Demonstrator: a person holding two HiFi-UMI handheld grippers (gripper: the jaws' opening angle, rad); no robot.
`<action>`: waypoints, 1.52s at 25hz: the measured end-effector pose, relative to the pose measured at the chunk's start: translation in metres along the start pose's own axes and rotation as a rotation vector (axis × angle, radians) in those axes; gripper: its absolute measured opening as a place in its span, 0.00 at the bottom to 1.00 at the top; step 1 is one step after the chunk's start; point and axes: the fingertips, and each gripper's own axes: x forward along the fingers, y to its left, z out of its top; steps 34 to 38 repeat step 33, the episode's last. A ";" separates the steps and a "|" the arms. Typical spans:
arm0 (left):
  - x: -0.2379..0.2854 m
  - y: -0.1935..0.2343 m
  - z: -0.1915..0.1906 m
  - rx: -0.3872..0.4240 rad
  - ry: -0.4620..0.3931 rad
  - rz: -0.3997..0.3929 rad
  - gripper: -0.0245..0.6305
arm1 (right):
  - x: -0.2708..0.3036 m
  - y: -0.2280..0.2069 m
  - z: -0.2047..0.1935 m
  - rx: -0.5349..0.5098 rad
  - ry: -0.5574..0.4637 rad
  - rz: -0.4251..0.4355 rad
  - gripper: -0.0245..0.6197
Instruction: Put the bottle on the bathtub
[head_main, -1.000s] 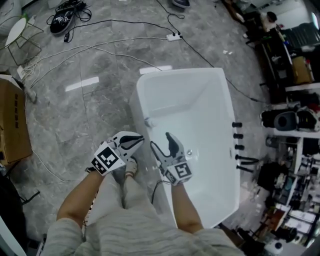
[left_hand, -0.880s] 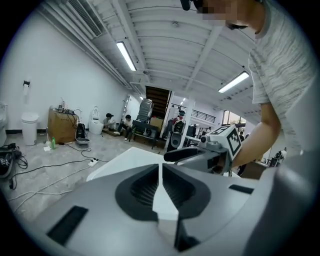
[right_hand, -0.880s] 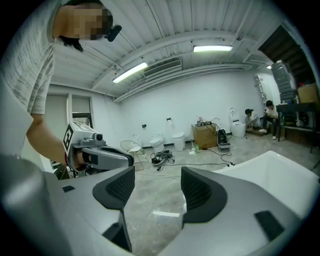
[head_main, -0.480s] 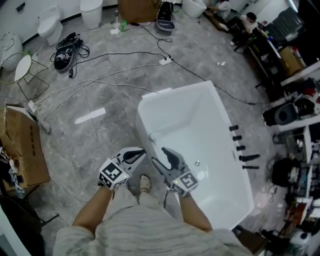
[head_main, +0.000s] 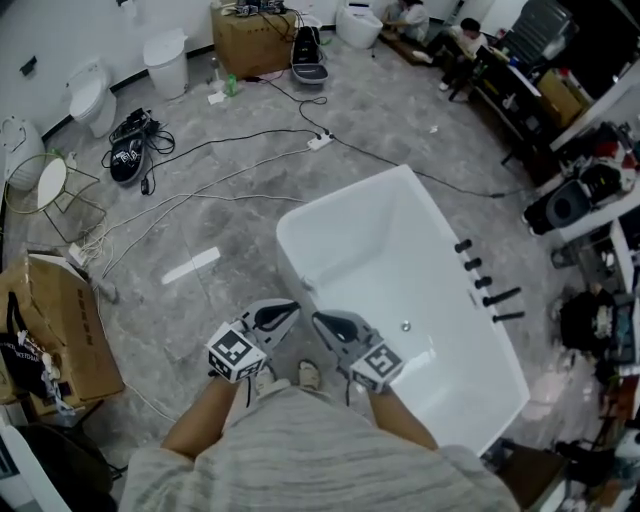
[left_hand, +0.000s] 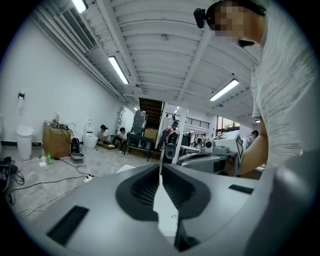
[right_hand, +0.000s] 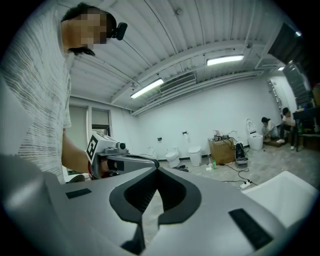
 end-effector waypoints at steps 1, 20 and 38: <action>-0.001 -0.003 0.002 0.006 -0.006 -0.006 0.04 | -0.002 0.002 0.002 0.007 -0.002 -0.002 0.05; -0.018 -0.032 0.018 0.035 -0.050 -0.011 0.04 | -0.017 0.021 0.027 -0.073 -0.004 0.003 0.04; -0.027 -0.034 0.019 0.009 -0.077 -0.005 0.04 | -0.016 0.031 0.022 -0.069 0.005 0.023 0.04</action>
